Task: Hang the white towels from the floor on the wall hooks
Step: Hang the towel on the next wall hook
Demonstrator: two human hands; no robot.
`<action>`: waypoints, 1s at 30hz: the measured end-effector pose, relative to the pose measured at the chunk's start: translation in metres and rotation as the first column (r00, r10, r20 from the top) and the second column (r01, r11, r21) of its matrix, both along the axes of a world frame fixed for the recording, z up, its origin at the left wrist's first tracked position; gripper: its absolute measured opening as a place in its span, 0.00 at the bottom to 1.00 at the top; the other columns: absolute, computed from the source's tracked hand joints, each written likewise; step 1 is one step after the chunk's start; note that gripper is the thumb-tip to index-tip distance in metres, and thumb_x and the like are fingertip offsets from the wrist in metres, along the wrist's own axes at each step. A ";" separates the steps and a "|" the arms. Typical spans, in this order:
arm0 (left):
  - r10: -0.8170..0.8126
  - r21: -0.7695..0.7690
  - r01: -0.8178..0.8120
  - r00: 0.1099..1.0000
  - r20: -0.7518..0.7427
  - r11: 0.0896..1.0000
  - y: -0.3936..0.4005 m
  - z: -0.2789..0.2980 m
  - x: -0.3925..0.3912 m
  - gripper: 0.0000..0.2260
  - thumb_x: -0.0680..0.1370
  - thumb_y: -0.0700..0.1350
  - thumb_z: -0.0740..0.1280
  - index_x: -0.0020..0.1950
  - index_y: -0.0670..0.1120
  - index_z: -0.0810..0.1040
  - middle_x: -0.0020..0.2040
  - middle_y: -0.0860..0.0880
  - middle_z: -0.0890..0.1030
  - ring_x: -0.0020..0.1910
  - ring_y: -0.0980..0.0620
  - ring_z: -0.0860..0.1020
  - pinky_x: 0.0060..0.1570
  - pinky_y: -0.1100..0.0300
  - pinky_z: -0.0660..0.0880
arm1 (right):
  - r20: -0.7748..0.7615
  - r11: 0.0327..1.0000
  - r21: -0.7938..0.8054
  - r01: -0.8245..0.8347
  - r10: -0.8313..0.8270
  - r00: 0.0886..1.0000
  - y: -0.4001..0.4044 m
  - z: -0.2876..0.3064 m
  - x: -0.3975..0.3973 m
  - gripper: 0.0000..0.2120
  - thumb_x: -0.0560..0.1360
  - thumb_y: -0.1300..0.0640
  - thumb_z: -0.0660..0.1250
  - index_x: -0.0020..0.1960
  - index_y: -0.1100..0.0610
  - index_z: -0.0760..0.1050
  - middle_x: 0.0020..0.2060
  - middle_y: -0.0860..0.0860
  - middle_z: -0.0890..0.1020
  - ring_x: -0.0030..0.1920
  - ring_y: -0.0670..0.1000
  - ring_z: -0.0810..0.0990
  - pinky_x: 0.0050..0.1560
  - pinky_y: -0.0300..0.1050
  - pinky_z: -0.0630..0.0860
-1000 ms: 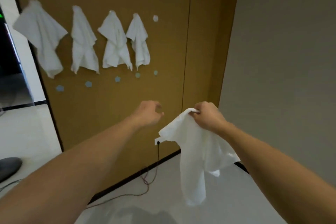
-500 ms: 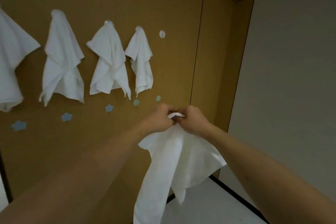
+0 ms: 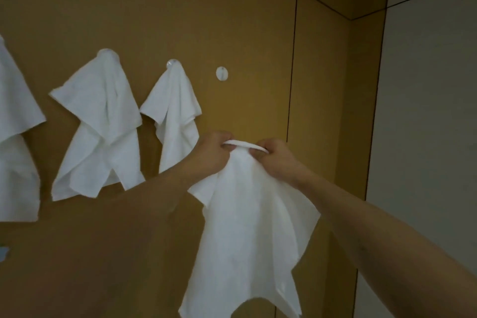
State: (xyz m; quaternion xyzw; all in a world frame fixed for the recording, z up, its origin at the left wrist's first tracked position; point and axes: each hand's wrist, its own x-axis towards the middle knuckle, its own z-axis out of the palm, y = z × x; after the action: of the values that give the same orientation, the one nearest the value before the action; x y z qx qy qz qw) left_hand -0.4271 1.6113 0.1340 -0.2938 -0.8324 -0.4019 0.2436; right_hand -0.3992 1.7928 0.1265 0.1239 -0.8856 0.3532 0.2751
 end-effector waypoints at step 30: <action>0.432 0.004 -0.744 0.383 -0.816 0.668 0.033 0.191 -0.334 0.18 0.72 0.40 0.63 0.62 0.48 0.77 0.58 0.45 0.75 0.46 0.41 0.77 0.41 0.56 0.66 | -0.626 0.953 -0.007 -0.304 0.233 0.744 0.037 0.194 -0.407 0.19 0.77 0.65 0.59 0.57 0.50 0.83 0.59 0.45 0.82 0.61 0.45 0.78 0.64 0.36 0.71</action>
State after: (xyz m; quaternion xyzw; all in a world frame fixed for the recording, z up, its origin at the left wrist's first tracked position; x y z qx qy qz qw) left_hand -0.7606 1.6439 0.3247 -0.1502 -0.7536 0.0402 0.6387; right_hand -0.8058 1.8299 0.3204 0.3436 -0.6986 0.3766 0.5021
